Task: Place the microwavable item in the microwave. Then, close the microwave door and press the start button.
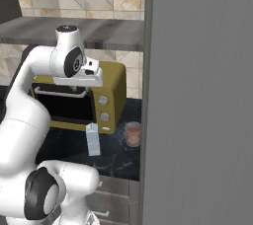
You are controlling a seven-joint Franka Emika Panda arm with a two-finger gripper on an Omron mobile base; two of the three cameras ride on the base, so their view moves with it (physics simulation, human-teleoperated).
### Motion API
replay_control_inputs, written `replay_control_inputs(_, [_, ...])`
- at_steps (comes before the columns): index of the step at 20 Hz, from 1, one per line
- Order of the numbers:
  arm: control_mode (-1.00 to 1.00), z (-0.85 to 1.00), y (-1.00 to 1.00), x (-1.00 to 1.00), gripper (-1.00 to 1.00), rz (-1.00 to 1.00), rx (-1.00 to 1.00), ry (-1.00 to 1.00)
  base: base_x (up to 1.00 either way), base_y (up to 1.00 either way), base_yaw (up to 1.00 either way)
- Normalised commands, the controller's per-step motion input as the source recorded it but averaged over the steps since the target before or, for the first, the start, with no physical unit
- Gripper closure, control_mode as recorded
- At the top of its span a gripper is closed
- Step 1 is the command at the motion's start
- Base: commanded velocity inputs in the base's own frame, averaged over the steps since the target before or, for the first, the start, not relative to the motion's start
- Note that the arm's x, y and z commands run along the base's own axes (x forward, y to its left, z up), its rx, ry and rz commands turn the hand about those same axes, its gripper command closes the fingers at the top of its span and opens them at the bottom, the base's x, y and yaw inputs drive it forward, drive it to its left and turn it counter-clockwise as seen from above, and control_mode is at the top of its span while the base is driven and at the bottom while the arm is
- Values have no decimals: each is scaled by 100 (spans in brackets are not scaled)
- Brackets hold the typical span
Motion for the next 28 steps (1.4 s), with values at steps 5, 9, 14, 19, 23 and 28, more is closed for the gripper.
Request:
replay_control_inputs(5, [-100,-9,5,-7,-100,1,-5,0,0,0,0])
replay_control_inputs(9, [-100,-15,-19,-73,-100,1,-2,-16,0,0,0])
replay_control_inputs(14, [-100,-7,-31,-76,-100,-4,0,-14,0,0,0])
replay_control_inputs(19, [-100,0,-38,-23,-100,6,-1,-3,0,0,0])
replay_control_inputs(23, [-100,0,-59,-4,-100,15,-1,0,0,0,0])
replay_control_inputs(28, [-100,-7,-53,-2,-100,16,-1,2,0,0,0])
